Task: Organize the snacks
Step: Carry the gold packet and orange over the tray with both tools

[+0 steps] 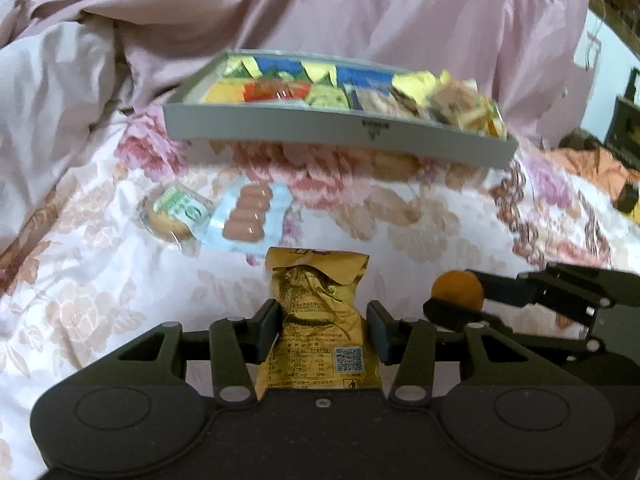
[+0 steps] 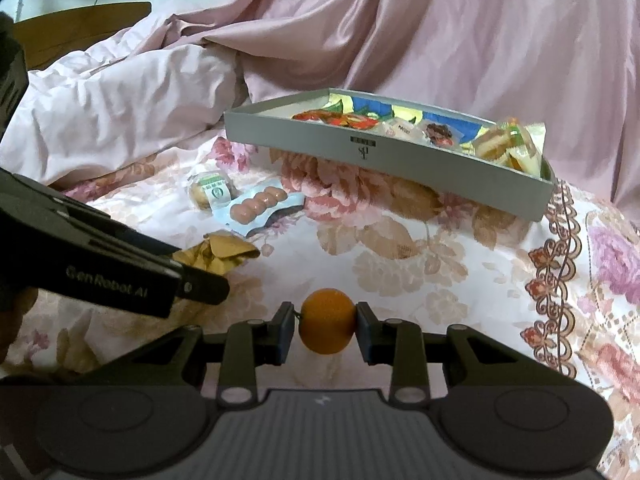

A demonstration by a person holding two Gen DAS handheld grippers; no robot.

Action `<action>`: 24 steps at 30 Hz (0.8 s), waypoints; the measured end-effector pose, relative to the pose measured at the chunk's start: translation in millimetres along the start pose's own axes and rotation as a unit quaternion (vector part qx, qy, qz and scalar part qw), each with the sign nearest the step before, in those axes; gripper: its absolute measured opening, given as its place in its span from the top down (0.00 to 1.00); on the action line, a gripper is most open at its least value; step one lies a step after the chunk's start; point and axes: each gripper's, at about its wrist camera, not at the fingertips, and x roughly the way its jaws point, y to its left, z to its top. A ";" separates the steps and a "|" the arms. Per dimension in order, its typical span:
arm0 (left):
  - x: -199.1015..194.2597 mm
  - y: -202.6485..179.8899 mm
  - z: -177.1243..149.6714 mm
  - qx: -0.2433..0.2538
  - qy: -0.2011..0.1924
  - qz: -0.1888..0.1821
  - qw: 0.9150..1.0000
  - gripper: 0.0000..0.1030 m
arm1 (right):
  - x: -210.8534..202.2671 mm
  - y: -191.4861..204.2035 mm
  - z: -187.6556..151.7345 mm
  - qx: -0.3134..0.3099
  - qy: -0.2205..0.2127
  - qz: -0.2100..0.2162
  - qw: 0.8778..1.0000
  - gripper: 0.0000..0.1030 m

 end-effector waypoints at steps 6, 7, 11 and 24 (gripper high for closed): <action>-6.8 8.0 21.3 -0.015 -0.039 0.004 0.999 0.52 | 2.5 2.7 11.8 -0.021 -0.028 -0.003 0.999 0.65; -7.8 9.7 26.0 -0.017 -0.045 0.003 0.999 0.52 | 2.5 2.8 15.2 -0.024 -0.034 -0.003 0.999 0.65; -10.8 14.8 45.4 -0.020 -0.073 0.001 0.997 0.52 | 3.8 -2.6 31.2 -0.017 -0.054 0.001 0.998 0.65; 5.6 32.0 113.4 -0.021 -0.129 0.016 0.991 0.52 | 30.4 -30.3 88.1 0.005 -0.120 -0.026 0.992 0.65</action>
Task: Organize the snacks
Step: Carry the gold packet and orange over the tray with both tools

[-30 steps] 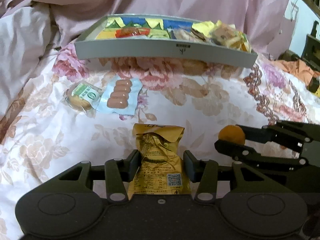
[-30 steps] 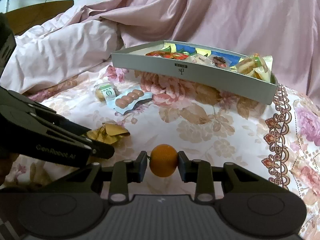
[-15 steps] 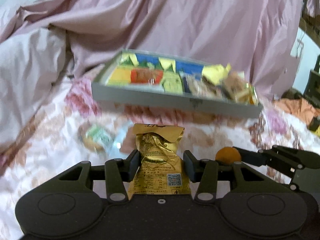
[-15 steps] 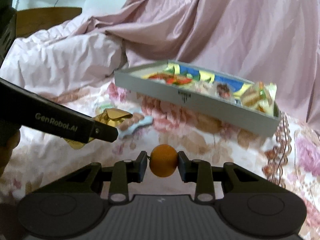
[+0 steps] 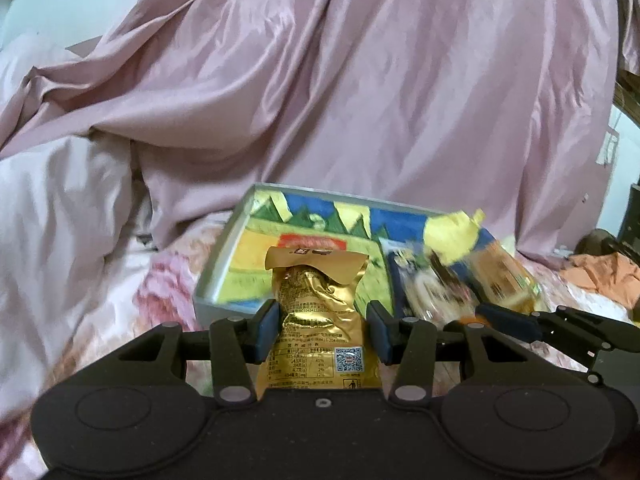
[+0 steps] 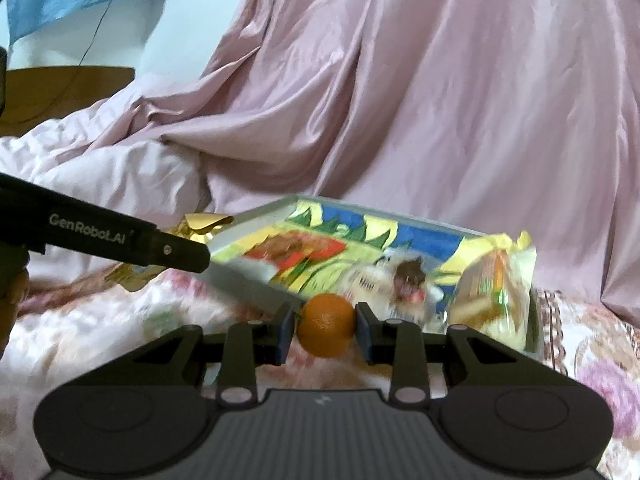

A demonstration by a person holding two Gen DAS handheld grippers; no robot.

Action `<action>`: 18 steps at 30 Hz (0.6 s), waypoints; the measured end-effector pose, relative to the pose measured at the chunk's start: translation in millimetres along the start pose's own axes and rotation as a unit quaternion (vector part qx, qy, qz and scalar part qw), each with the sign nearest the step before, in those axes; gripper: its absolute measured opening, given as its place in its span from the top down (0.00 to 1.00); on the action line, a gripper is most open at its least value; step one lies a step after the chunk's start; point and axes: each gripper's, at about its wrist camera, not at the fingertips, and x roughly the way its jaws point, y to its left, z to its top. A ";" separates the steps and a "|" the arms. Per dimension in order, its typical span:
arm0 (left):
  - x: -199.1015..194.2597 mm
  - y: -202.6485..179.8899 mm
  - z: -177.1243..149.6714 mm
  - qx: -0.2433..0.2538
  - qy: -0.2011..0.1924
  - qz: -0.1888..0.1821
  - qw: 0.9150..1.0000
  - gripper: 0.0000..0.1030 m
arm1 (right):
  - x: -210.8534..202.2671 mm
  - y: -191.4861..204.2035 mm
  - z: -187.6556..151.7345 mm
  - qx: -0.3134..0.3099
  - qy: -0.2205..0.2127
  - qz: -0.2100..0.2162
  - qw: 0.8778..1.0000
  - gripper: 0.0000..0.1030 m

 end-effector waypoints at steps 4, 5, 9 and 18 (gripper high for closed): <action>17.2 6.6 12.9 -0.006 -0.006 0.007 1.000 0.52 | 19.1 -2.5 14.7 -0.008 -0.019 -0.002 1.000 0.67; 21.6 7.8 15.2 -0.008 -0.006 0.008 1.000 0.52 | 24.9 -3.3 19.0 -0.010 -0.022 -0.001 1.000 0.67; 38.3 10.7 19.2 -0.008 -0.005 0.010 1.000 0.52 | 48.8 -3.0 23.9 -0.028 -0.019 -0.002 0.999 0.67; 70.0 11.7 19.5 -0.008 0.007 0.011 1.000 0.52 | 22.5 -11.0 -15.3 0.003 -0.016 0.027 1.000 0.57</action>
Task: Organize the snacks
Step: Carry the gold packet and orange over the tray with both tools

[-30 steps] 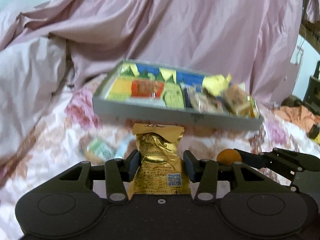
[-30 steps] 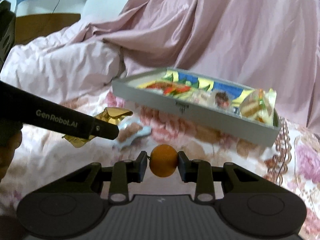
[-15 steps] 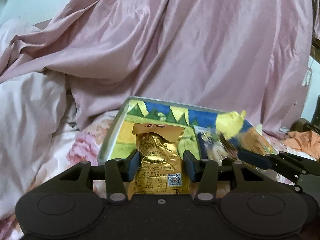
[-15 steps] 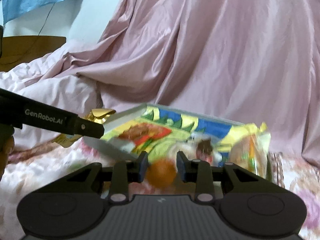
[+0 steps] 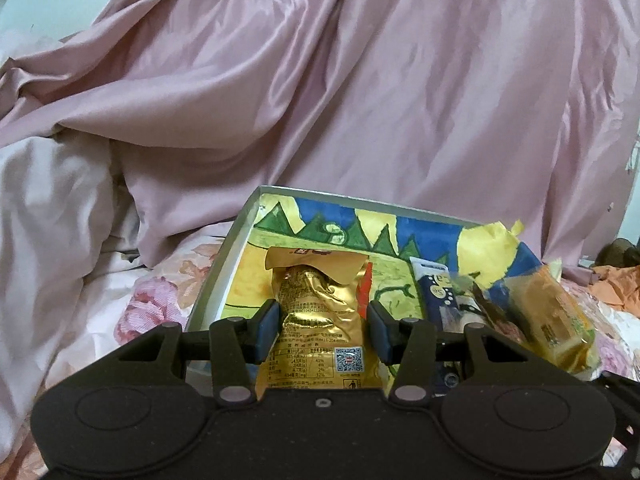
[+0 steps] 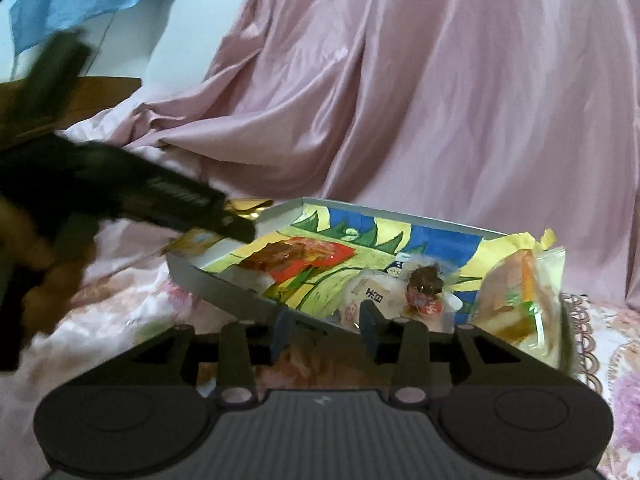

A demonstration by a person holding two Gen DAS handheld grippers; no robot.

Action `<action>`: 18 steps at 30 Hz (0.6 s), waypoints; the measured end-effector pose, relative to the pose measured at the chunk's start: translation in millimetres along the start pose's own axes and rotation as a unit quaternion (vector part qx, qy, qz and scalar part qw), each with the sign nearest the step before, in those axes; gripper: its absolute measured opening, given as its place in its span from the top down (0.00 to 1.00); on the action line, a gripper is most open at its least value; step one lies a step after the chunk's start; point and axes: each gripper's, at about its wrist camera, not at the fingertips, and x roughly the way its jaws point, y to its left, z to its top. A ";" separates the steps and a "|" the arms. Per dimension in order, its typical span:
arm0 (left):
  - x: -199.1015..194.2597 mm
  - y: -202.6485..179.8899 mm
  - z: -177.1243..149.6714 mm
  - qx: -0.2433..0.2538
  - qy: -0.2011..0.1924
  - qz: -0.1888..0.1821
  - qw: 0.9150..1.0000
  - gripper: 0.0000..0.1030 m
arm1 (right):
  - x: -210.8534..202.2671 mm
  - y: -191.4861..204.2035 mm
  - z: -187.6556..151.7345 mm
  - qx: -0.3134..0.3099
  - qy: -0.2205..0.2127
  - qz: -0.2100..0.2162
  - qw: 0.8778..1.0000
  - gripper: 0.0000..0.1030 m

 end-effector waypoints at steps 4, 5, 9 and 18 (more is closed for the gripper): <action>8.4 -2.5 2.1 0.004 0.003 0.005 1.000 0.51 | -2.8 1.0 1.3 -0.001 -0.010 -0.001 1.000 0.57; 9.6 -2.7 2.0 0.005 0.005 0.006 1.000 0.51 | -1.5 0.3 2.8 0.000 -0.011 -0.002 1.000 0.57; 17.5 -2.8 2.3 0.002 0.012 0.009 1.000 0.51 | 4.0 -4.6 2.5 0.013 -0.008 -0.006 1.000 0.55; 27.0 -2.3 0.1 -0.002 0.020 0.007 1.000 0.50 | 7.1 -5.3 -0.1 0.021 -0.018 -0.014 1.000 0.45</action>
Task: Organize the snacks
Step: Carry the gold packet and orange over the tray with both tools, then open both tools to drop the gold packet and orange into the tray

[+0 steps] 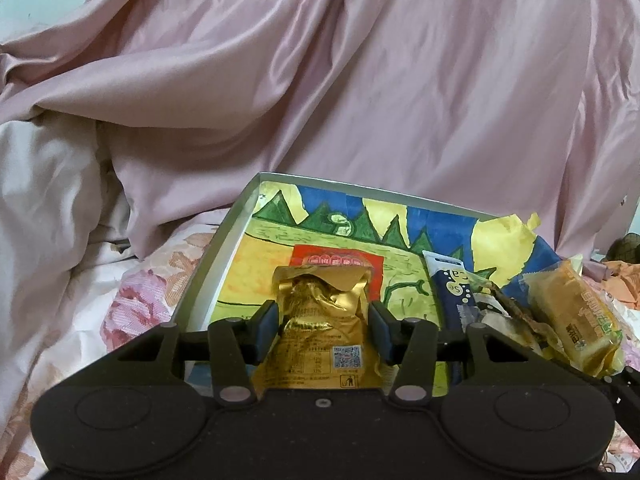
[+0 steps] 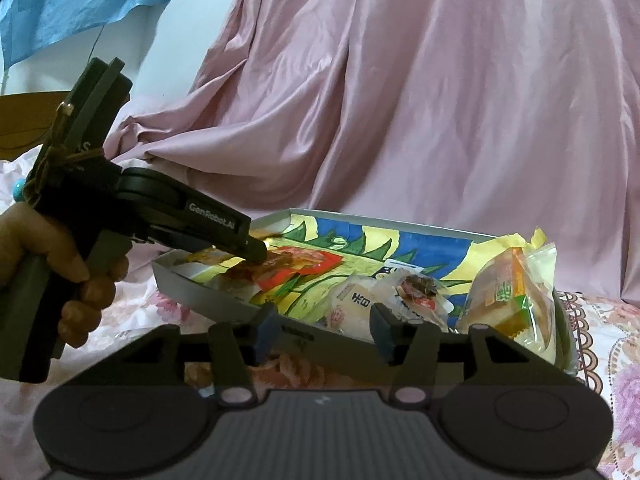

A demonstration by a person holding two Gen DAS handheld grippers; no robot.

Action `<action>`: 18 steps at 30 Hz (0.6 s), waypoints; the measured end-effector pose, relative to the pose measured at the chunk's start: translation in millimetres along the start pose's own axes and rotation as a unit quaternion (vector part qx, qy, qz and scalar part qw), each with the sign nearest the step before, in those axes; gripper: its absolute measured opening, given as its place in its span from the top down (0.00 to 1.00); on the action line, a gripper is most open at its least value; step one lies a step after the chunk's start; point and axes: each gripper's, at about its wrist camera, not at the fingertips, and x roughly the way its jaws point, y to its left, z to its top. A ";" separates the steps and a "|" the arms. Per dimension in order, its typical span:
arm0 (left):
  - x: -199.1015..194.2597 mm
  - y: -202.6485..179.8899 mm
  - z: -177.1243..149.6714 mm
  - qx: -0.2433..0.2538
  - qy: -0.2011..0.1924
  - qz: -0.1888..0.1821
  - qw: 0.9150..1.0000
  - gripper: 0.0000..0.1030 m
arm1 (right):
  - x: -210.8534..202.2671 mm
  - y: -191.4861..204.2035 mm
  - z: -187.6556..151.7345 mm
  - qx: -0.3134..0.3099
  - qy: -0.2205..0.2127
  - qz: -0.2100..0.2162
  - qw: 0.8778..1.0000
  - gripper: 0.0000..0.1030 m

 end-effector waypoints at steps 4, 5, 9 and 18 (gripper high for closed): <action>0.0 2.1 0.5 -0.007 -0.001 -0.002 1.000 0.48 | 3.8 -1.1 0.9 0.001 0.000 -0.002 1.000 0.44; -0.9 2.8 0.5 -0.009 -0.003 -0.003 1.000 0.45 | 4.9 -1.3 0.9 0.002 -0.001 -0.003 1.000 0.42; -4.0 3.0 0.0 -0.011 -0.008 -0.006 1.000 0.33 | 8.4 -0.4 -0.8 0.001 -0.005 -0.007 1.000 0.36; -24.6 3.6 -5.0 -0.020 -0.032 -0.004 0.999 0.03 | -10.7 10.5 -2.6 -0.016 -0.031 -0.004 0.999 0.13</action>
